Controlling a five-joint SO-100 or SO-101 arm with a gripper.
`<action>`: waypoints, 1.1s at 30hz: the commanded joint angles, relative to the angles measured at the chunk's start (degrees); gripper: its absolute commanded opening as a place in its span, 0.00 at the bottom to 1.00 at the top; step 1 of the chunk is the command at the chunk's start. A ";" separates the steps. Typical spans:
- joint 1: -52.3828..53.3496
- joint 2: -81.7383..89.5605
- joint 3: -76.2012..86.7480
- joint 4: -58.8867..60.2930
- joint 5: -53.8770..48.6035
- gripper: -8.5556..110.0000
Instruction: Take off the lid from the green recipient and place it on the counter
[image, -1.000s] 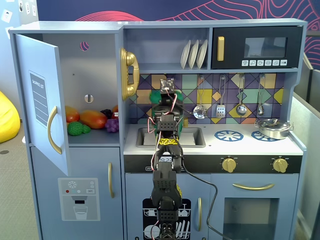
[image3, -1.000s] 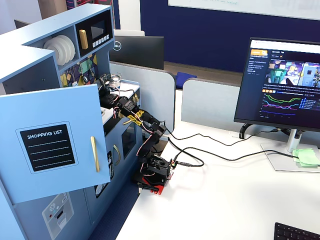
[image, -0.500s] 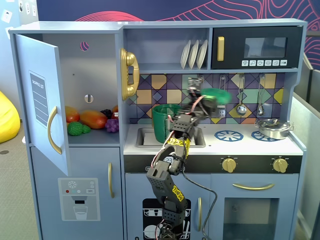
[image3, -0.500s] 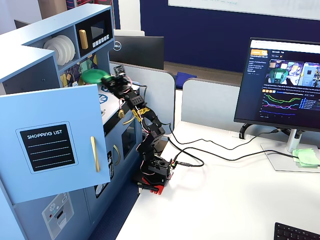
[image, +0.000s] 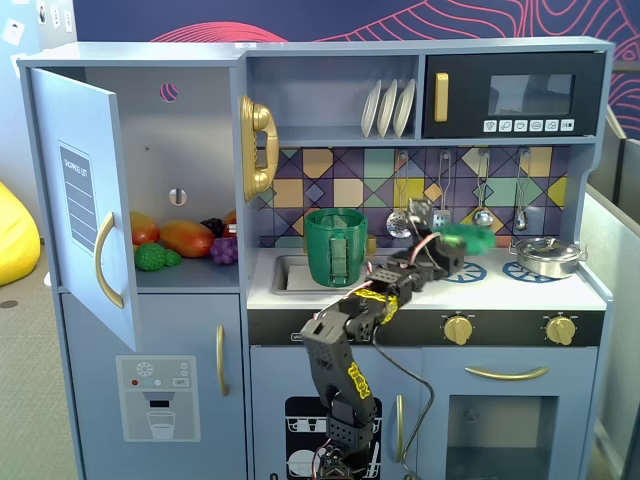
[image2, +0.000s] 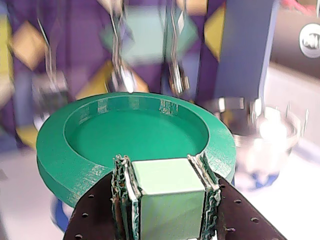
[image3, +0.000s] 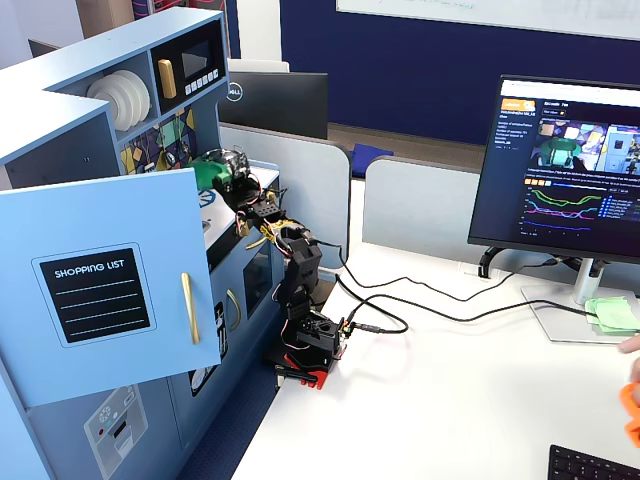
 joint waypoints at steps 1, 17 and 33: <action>0.35 -2.02 0.26 -5.45 -0.62 0.07; -0.79 -9.05 2.64 -11.16 -1.85 0.07; -0.53 -6.06 2.81 -5.54 3.34 0.26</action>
